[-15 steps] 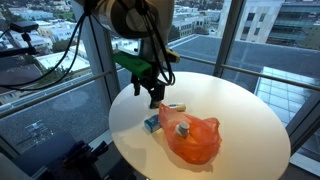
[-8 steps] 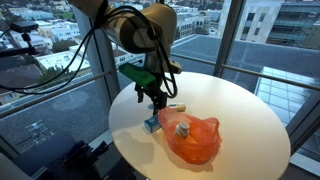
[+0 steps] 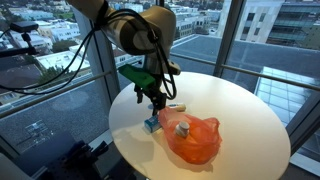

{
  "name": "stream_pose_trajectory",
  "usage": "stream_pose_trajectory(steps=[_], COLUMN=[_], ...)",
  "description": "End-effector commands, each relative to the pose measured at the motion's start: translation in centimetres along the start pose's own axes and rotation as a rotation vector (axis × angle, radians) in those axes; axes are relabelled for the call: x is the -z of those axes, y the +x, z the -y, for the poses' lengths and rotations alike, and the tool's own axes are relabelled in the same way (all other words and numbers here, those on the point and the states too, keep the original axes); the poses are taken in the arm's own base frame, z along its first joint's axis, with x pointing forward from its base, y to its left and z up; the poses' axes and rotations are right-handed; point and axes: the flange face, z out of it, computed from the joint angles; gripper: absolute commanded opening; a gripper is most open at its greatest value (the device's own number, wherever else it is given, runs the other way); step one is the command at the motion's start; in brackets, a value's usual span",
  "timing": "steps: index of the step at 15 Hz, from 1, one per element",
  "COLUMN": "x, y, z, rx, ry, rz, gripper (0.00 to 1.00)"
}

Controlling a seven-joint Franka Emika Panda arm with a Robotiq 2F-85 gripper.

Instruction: Pick up the clear rectangular container and put it in the orange plastic

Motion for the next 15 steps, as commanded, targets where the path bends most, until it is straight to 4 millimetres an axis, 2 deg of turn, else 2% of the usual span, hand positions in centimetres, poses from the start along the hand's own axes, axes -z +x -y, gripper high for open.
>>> stream_pose_trajectory(steps=[1, 11, 15], x=[-1.4, -6.7, -8.2], y=[0.3, 1.5, 2.2], z=[0.3, 0.9, 0.9], rx=[-0.003, -0.014, -0.016], ry=[-0.015, -0.046, -0.06], rz=[-0.021, -0.061, -0.076], gripper=[1.0, 1.0, 1.0])
